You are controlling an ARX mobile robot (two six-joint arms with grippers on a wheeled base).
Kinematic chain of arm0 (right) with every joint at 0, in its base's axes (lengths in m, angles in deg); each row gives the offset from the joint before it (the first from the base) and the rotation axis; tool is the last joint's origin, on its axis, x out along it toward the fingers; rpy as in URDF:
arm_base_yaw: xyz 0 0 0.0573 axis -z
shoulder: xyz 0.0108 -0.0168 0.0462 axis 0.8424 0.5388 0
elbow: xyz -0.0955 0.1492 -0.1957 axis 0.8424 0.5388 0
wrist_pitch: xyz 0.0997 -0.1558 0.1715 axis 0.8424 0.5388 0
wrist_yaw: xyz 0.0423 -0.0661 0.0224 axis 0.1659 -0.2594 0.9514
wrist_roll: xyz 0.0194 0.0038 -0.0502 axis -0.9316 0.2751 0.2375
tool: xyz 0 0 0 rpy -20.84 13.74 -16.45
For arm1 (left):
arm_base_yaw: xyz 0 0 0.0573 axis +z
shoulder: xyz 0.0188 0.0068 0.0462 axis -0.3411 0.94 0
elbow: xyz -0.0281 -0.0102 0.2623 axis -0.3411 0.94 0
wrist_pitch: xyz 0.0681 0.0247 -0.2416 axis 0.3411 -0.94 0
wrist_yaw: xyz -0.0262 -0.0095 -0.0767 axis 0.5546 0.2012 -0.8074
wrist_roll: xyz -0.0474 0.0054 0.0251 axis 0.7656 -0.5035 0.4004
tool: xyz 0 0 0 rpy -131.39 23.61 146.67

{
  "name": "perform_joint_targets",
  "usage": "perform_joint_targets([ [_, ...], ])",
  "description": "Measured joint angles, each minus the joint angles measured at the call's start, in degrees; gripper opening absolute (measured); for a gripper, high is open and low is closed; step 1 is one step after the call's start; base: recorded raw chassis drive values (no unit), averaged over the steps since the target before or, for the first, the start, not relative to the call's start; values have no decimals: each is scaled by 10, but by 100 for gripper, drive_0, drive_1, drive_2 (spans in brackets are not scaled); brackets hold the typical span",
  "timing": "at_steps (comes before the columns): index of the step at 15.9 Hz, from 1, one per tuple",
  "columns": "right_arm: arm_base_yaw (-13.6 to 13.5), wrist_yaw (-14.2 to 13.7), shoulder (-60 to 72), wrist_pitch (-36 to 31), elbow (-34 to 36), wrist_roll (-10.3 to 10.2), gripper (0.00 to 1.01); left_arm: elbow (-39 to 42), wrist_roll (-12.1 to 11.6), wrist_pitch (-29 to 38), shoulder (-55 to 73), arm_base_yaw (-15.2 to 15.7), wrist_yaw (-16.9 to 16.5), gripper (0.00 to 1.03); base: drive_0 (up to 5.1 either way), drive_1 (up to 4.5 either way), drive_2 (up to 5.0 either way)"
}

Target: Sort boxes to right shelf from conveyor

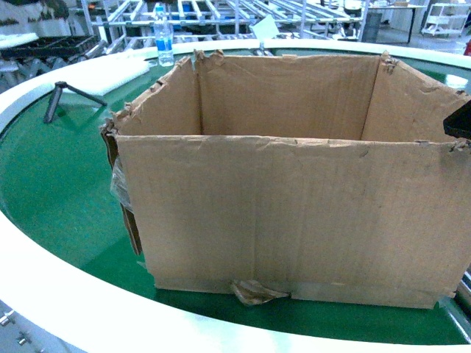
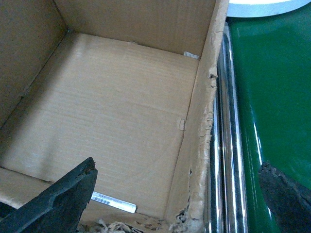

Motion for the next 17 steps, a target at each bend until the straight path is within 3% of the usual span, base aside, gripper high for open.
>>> perform_joint_targets([
  [2,0,5,-1,10,0,5,98,-13,50,-41,40,-3,10,98,0,0,0],
  [5,-3,7,-1,10,0,11,98,-36,111,-77,54,-32,39,98,0,0,0],
  [8,-2,18,-3,12,0,11,98,-37,156,-110,63,-14,49,98,0,0,0],
  [10,3,26,-4,10,1,11,98,-33,157,-98,61,-9,54,98,0,0,0],
  [13,5,25,-4,7,6,8,98,-36,158,-111,91,-3,31,98,0,0,0],
  [17,-3,22,-4,6,6,5,98,-36,157,-104,107,7,36,98,0,0,0],
])
